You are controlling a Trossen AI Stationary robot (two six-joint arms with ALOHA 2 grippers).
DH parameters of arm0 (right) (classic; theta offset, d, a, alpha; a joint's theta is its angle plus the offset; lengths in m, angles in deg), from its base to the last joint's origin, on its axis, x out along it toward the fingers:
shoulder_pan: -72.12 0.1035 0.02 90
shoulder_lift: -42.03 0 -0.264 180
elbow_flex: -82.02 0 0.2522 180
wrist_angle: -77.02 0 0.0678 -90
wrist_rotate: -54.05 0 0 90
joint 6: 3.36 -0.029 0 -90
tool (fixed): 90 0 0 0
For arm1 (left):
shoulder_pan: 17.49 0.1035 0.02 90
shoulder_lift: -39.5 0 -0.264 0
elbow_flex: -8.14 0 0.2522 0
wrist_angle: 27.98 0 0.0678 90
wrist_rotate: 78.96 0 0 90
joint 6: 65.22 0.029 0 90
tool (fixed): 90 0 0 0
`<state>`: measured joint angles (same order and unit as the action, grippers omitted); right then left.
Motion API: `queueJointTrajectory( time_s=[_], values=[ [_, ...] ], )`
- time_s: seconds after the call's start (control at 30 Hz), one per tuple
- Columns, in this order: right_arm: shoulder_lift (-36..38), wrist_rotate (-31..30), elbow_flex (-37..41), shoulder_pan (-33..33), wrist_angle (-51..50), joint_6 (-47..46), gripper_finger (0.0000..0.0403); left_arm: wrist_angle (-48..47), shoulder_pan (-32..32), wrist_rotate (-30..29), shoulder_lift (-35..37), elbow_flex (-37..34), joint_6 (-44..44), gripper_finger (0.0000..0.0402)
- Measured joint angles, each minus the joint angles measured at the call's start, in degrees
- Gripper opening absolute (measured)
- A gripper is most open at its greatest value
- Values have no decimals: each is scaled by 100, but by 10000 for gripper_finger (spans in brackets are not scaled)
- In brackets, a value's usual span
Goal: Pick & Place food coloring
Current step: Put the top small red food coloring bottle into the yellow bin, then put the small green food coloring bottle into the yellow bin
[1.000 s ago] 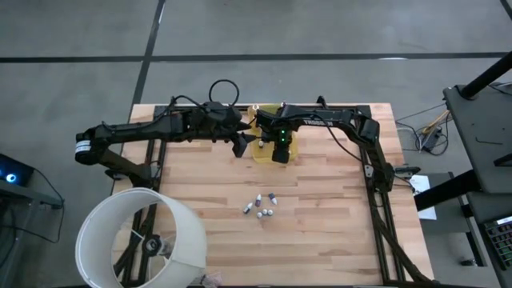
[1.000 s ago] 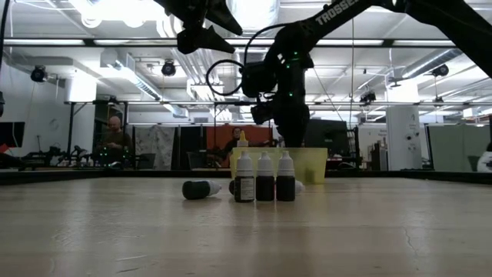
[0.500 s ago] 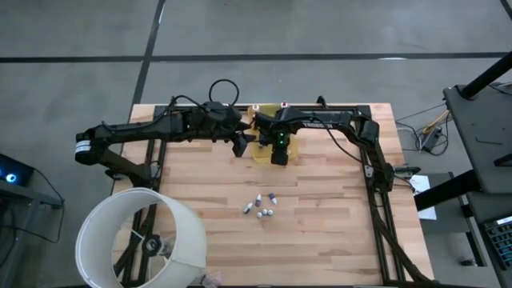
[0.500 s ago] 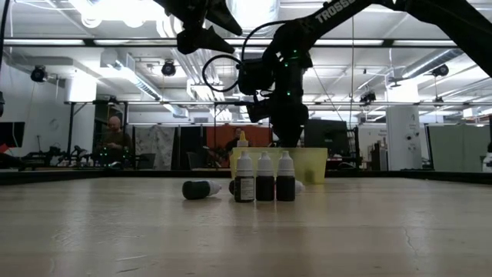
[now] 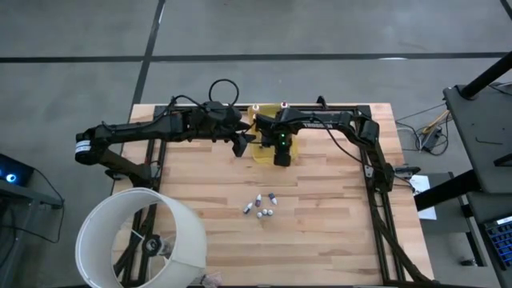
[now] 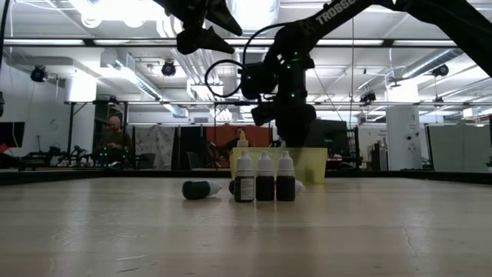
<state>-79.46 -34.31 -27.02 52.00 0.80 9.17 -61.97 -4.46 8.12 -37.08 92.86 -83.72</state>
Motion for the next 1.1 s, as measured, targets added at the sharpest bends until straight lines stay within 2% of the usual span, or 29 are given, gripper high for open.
queueJointTrajectory(
  time_s=[0.43, 0.87, 1.1],
  values=[
    [20, 5, 145, 2, 96, -9, 58, 0, 4, 0, 0, 0, 2, 213],
    [-9, 56, 158, -2, 143, -178, 126, 2, 2, -7, 0, 0, 4, 213],
    [172, 91, -78, 2, -5, -189, 147, 2, 4, -15, 0, 0, 6, 213]
  ],
)
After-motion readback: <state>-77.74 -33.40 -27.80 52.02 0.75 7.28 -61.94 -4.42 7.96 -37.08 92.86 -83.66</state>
